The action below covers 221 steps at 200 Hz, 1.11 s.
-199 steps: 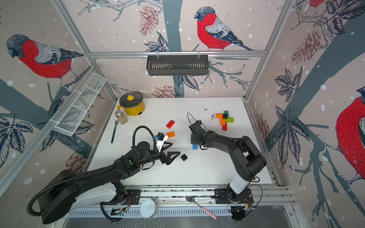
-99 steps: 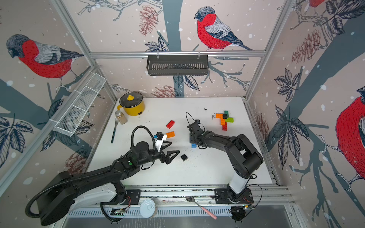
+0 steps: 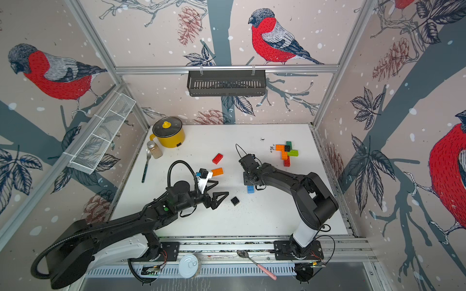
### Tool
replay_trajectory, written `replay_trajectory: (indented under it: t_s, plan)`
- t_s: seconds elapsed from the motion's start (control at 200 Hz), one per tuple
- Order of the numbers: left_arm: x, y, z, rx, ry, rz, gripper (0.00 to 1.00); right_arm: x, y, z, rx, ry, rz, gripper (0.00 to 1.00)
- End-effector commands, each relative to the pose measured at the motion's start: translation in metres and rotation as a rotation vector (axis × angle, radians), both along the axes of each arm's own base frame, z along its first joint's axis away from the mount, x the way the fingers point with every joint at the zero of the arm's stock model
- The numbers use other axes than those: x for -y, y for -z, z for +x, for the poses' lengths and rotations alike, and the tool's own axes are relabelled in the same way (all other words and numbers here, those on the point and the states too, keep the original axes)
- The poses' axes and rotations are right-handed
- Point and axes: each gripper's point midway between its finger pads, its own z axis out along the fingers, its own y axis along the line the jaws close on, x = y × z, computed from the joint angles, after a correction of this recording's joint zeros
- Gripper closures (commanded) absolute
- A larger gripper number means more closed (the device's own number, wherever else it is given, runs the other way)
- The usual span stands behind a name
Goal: Assemble a small pinwheel with lego
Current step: Assemble the lego brick with the lego brick.
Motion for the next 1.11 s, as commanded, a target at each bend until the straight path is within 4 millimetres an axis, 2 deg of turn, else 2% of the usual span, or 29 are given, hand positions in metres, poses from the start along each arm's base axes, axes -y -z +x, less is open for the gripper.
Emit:
replay_trajectory:
  t_s: [0.0, 0.17, 0.44, 0.56, 0.69, 0.865, 1.1]
  plan:
    - [0.001, -0.010, 0.002, 0.037, -0.002, -0.017, 0.03, 0.010, -0.001, -0.008, -0.020, -0.017, -0.030, 0.86]
    - [0.001, -0.009, 0.003, 0.035, -0.006, -0.012, 0.03, 0.013, 0.003, -0.003, -0.008, -0.007, -0.021, 0.84]
    - [0.000, -0.007, 0.005, 0.037, -0.014, -0.004, 0.03, 0.008, 0.010, 0.004, -0.008, -0.002, -0.006, 0.75]
    - [0.000, -0.007, 0.005, 0.036, -0.017, 0.000, 0.03, 0.005, 0.004, 0.006, -0.005, -0.001, 0.013, 0.65]
    - [0.001, -0.007, 0.006, 0.035, -0.017, 0.000, 0.03, 0.001, -0.004, 0.008, 0.002, -0.006, 0.036, 0.50]
    - [-0.002, -0.005, 0.009, 0.036, -0.039, 0.012, 0.03, -0.003, -0.010, 0.010, 0.001, -0.015, 0.070, 0.37]
    - [-0.015, 0.004, 0.023, 0.040, -0.120, 0.058, 0.03, -0.010, -0.039, 0.011, 0.052, -0.053, 0.130, 0.17]
